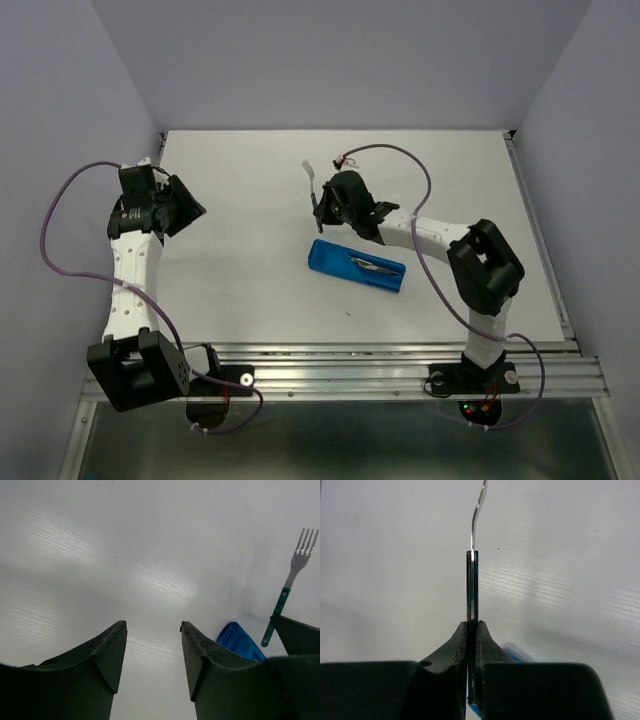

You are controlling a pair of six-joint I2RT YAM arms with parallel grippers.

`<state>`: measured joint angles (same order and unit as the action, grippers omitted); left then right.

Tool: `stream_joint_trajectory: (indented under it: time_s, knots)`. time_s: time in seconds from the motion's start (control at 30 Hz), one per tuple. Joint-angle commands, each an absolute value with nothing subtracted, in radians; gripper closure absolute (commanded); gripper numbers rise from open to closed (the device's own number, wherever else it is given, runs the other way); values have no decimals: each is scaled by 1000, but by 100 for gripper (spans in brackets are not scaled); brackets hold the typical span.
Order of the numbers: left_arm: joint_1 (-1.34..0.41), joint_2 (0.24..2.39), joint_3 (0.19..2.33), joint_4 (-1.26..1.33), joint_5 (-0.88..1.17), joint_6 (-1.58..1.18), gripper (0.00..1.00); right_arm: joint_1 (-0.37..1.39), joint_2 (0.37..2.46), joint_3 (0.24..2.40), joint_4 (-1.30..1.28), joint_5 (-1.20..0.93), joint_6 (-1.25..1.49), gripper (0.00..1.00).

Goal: Fold the napkin into a case and place the utensils inside
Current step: Pick up the fork from the corner of the board, then place the fork at the center of the board.

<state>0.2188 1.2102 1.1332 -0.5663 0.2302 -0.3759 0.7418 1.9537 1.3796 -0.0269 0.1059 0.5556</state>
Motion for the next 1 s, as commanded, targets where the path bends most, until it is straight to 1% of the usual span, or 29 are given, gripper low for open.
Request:
stream_joint_trajectory:
  time_s: [0.0,0.07,0.13,0.23,0.3,0.4,0.53,0.67,0.73,0.9,0.97]
  knots:
    - [224,1198,1121,-528,265,-376,42,721,1797,1273,155,136,708,99]
    - [224,1198,1120,-525,271,-374,42,684,1719,1220,155,199,777,99]
    - [224,1195,1115,-520,279,-374,42,651,1654,1113,155,233,837,99]
    - [224,1198,1106,-511,288,-368,42,559,1508,932,153,294,1018,99]
    - [224,1200,1100,-505,296,-364,42,485,1402,803,155,342,1064,99]
    - [224,1200,1091,-497,310,-362,42,399,1286,695,155,359,1141,99]
    - [224,1203,1085,-488,322,-362,42,359,1178,568,117,408,1199,99]
    - [224,1203,1071,-479,334,-362,42,324,1115,482,86,500,1328,99]
    - [224,1204,1063,-474,345,-364,42,324,1121,479,86,521,1361,99]
    - [224,1210,1057,-469,357,-364,42,313,1190,492,86,581,1476,89]
    - [224,1212,1055,-469,362,-364,42,313,1224,509,84,586,1518,86]
